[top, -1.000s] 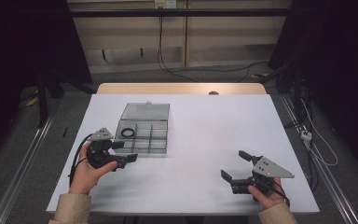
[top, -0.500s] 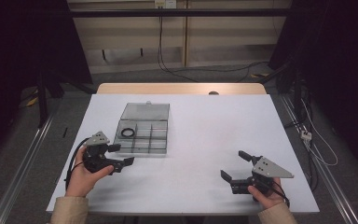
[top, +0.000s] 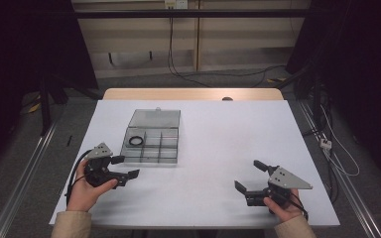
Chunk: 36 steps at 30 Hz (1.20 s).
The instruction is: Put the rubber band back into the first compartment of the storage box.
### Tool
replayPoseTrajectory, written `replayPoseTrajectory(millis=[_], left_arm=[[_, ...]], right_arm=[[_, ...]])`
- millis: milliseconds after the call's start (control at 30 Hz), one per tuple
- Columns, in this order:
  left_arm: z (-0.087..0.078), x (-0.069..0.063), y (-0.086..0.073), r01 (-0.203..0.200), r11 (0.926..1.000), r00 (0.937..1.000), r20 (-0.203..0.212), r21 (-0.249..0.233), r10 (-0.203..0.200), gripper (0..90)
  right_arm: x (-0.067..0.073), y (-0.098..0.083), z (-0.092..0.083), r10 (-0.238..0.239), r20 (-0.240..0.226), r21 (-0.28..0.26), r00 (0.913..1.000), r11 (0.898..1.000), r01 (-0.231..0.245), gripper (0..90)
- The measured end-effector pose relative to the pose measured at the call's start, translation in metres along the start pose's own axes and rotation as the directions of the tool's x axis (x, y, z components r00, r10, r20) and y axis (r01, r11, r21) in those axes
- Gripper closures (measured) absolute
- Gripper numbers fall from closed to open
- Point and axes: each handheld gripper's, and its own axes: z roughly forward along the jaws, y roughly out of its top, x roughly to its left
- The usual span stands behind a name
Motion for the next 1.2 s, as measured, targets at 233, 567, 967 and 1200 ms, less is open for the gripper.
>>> replayPoseTrajectory(millis=[233, 567, 967, 1200], left_arm=[[-0.002, 0.001, -0.006, -0.018, 0.9998, 0.9998, -0.008, 0.004, 0.018, 15.9], [-0.003, 0.004, -0.016, -0.018, 0.9998, 0.9995, -0.026, 0.008, 0.018, 14.6], [-0.006, 0.003, -0.024, -0.016, 0.9999, 0.9993, -0.034, 0.004, 0.016, 14.1], [-0.007, 0.003, -0.028, -0.018, 0.9998, 0.9991, -0.039, 0.0, 0.018, 14.1]], right_arm=[[0.0, 0.0, 0.0, -0.002, -0.001, 0.0, 1.0, 1.0, 0.002, 3.7], [0.001, 0.0, 0.0, -0.002, -0.002, 0.001, 1.0, 1.0, 0.002, 3.8], [0.001, 0.0, 0.0, -0.001, -0.003, 0.004, 1.0, 1.0, 0.001, 3.8], [0.002, 0.0, 0.0, -0.006, -0.005, 0.006, 1.0, 1.0, 0.006, 3.9]])
